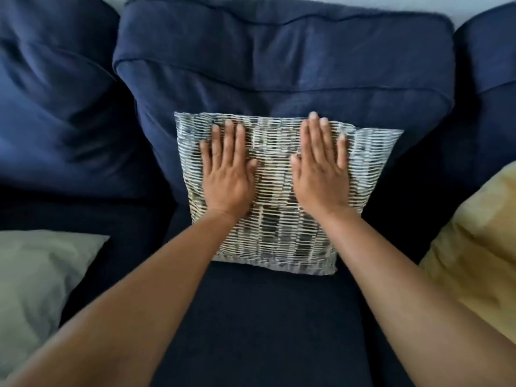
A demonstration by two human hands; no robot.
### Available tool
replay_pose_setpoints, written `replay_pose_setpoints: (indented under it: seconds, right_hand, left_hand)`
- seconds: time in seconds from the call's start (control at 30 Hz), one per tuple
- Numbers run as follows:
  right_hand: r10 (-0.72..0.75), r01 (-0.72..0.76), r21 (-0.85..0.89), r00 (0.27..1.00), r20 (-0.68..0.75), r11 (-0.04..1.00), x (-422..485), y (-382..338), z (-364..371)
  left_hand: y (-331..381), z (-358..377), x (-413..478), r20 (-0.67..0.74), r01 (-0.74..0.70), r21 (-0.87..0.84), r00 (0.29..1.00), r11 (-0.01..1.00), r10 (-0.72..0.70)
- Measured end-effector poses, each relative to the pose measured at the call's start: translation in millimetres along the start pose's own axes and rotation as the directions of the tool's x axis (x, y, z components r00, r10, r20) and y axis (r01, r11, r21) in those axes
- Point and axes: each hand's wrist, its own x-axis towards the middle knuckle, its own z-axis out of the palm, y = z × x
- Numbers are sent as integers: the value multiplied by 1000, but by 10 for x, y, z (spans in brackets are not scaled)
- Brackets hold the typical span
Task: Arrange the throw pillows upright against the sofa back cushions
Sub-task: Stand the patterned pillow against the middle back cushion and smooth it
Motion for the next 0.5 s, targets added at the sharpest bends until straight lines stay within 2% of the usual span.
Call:
replay_pose_setpoints:
  seconds: [0.13,0.23,0.3,0.33,0.4,0.47,0.5]
  right_hand:
    - [136,-133,-84,991,22,987,-133,525,-32]
    - [374,-375,-43,927,-34,926,-257,526,-200]
    - [446,-447,9,891,-86,894,-254,336,-339]
    - [403,-402,33,908,-113,915,-240,189,-387]
    - [196,-189,67,973,-124,980,-216,-143,-378]
    - [39,-34,78,998,-56,996,-225,-308,-240]
    - [20,-20,65,1000,-11,998,-229,-268,-146]
  left_hand:
    - [-473,-63,108,53,65,111,996,992,-71]
    - [-557,-245,97,-6,205,128,978,970,-206]
    - [-373,-371,42,-80,238,65,969,969,-233]
    - [-212,-411,-5,-120,178,20,977,984,-174]
    - [135,-380,-98,-146,-44,-10,988,999,43]
    - [285,-230,-164,-86,-185,15,979,983,186]
    - [236,-142,-180,-39,-192,36,980,981,193]
